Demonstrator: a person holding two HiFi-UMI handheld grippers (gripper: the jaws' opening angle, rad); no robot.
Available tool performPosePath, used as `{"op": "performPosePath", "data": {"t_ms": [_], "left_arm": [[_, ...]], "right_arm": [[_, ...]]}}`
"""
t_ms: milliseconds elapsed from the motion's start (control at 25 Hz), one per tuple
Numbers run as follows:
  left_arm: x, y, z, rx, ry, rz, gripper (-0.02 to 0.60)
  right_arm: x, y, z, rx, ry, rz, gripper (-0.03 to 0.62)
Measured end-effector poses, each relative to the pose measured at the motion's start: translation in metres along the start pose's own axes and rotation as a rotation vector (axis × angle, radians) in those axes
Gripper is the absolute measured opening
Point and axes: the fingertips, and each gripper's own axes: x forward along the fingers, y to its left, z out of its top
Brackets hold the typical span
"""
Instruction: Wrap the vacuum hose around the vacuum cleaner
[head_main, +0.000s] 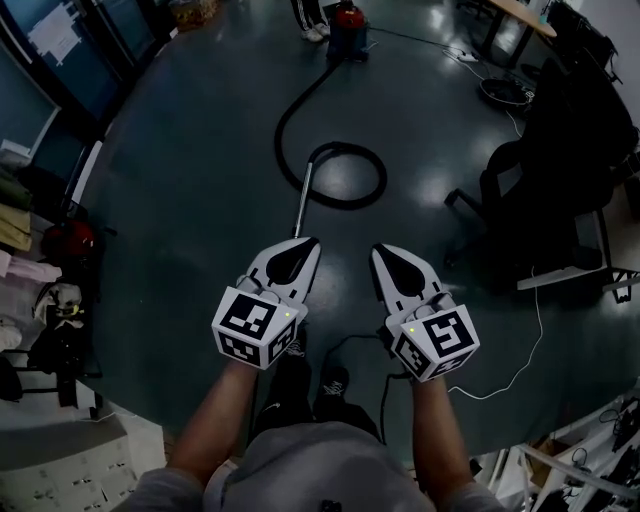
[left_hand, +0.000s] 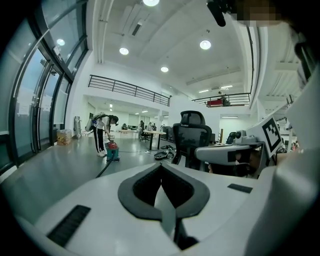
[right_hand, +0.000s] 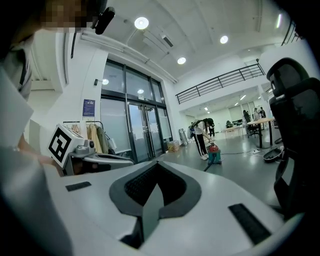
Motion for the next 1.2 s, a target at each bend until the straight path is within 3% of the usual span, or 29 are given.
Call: {"op": "performPosePath", "data": {"t_ms": [240, 800, 1200], "left_arm": [[0.026, 0.045, -0.006, -0.007, 0.008, -0.002, 0.008], [0.161, 0.252, -0.021, -0.045, 0.053, -0.083, 0.008], [0.244, 0.346, -0.026, -0.084, 0.098, -0.123, 0.008]], "right_arm": [[0.053, -0.014, -0.006, -0.008, 0.031, 0.011, 0.005], [0.282, -0.096, -0.01, -0.054, 0.123, -0.054, 0.005], [0.388, -0.162, -0.013, -0.046, 0.193, -0.113, 0.005]]}}
